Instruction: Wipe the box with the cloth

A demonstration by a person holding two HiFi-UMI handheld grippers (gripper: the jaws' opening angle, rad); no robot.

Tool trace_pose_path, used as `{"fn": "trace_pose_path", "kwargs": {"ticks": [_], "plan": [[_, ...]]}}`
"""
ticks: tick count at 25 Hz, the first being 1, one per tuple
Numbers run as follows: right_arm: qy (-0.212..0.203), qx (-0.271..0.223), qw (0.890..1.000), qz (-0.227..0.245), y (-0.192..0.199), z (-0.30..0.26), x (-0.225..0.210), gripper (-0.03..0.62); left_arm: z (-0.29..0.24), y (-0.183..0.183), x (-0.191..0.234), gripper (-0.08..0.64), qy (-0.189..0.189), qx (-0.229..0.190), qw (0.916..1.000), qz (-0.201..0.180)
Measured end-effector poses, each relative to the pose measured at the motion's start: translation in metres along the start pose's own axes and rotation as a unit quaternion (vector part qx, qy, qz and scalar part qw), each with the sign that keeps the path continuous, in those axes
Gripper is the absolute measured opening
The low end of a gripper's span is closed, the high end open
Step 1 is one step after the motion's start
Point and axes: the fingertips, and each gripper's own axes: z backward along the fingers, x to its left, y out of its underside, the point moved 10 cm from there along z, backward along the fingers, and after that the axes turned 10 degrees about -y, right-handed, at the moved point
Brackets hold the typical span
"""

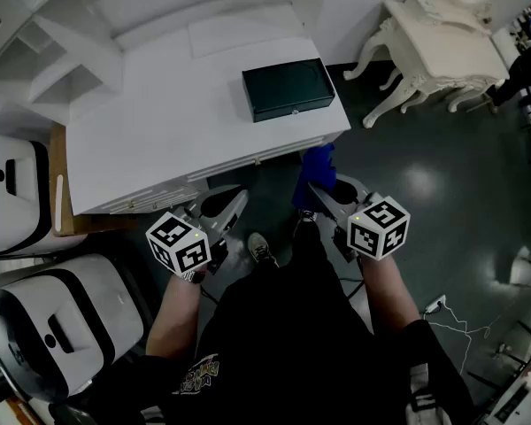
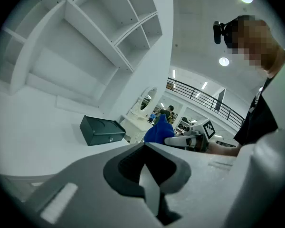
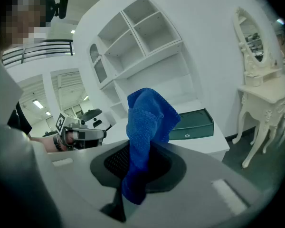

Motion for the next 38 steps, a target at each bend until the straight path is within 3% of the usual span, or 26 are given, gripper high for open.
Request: {"fn": "trace_pose_path", "kwargs": {"ticks": [19, 38], "plan": [[0.009, -0.004, 1.0, -0.02, -0.006, 0.004, -0.02, 0.098, -0.014, -0.004, 0.001, 0.005, -0.018, 0.0, 0.9998, 0.013], [-0.091, 0.054, 0.994, 0.001, -0.06, -0.035, -0.101, 0.098, -0.068, -0.029, 0.013, 0.006, -0.126, -0.027, 0.9908, 0.041]]}}
